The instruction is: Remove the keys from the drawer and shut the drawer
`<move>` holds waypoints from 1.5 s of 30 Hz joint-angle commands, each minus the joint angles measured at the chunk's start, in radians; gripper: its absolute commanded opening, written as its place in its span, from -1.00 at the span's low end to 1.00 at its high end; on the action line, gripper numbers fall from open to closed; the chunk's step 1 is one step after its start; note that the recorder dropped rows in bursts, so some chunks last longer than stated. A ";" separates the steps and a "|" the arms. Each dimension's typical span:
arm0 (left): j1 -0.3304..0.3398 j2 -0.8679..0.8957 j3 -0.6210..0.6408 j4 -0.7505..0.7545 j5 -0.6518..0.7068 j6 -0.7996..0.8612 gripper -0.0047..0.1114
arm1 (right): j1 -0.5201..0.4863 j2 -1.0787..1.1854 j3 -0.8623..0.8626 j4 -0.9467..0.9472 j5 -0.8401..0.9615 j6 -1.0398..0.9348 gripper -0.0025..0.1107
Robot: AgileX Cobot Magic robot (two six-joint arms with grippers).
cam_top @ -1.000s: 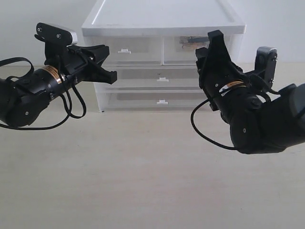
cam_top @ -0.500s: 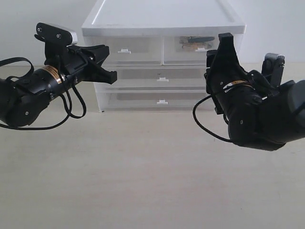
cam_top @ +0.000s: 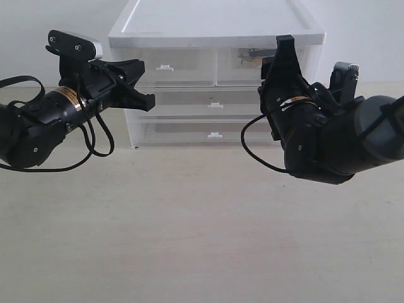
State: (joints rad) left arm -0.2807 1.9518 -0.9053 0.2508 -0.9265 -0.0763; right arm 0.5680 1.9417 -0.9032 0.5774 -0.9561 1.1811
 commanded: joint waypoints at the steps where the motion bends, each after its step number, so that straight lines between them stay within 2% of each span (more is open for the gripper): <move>1: 0.002 0.009 -0.006 -0.004 0.001 -0.006 -0.85 | 0.000 0.012 -0.028 -0.008 -0.004 -0.015 -0.24; 13: 0.002 0.009 -0.006 -0.004 0.001 -0.006 -0.85 | 0.000 0.014 -0.066 0.040 -0.003 -0.097 -0.25; 14: 0.002 0.009 -0.006 -0.004 0.001 -0.006 -0.85 | 0.000 0.014 -0.066 0.041 -0.003 -0.112 -0.35; 17: 0.002 0.009 -0.006 -0.004 0.001 -0.006 -0.85 | 0.000 0.014 -0.066 0.043 -0.003 -0.157 -0.86; 18: 0.002 0.009 -0.006 -0.004 0.001 -0.006 -0.85 | 0.000 0.014 -0.066 0.043 -0.003 -0.172 -0.96; 45: 0.002 0.009 -0.006 -0.004 0.001 -0.006 -0.85 | 0.023 -0.071 0.088 -0.063 -0.033 -0.189 -0.96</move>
State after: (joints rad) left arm -0.2807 1.9518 -0.9053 0.2508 -0.9265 -0.0763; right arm 0.5776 1.8917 -0.8321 0.5359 -0.9771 1.0191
